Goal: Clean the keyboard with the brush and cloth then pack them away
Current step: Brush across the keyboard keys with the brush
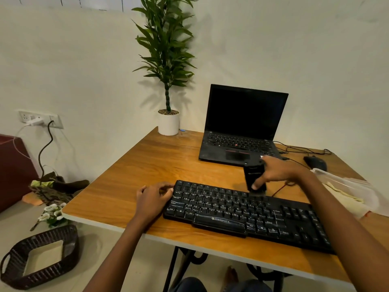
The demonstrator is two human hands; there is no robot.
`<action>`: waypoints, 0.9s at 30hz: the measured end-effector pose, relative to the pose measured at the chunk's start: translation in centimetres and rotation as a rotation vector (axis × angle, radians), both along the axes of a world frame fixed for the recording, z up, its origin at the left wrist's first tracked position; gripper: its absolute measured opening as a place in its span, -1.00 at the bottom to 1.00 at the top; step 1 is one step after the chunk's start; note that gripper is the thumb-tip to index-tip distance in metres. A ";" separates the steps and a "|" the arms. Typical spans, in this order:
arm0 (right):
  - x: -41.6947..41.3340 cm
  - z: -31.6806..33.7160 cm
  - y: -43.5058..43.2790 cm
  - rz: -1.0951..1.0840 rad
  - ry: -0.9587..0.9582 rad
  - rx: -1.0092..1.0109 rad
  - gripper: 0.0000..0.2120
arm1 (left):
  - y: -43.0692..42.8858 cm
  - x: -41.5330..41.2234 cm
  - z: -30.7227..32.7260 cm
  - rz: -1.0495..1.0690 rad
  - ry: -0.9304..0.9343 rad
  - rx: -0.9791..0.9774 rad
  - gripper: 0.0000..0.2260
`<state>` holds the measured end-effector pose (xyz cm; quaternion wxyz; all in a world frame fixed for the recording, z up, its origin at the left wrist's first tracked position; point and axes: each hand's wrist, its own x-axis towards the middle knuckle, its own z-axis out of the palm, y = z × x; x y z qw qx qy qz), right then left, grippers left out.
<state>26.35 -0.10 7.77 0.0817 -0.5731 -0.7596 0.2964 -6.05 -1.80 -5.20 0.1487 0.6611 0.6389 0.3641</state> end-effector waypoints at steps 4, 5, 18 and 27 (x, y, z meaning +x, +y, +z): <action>-7.3 -1.4 1.2 0.030 0.306 0.069 -0.64 | -0.1 -0.2 -0.2 -0.010 -0.004 -0.010 -0.79; -9.2 -1.9 1.5 0.040 0.348 0.075 -0.67 | -0.1 -0.2 -0.1 -0.013 -0.003 -0.010 -0.79; -9.4 -3.2 2.7 0.052 0.269 -0.042 -0.69 | -0.4 0.5 0.0 -0.003 0.021 -0.003 -0.78; 3.0 -1.8 -0.1 -0.106 0.108 -0.118 -0.53 | -0.6 0.8 0.0 0.006 0.011 0.018 -0.77</action>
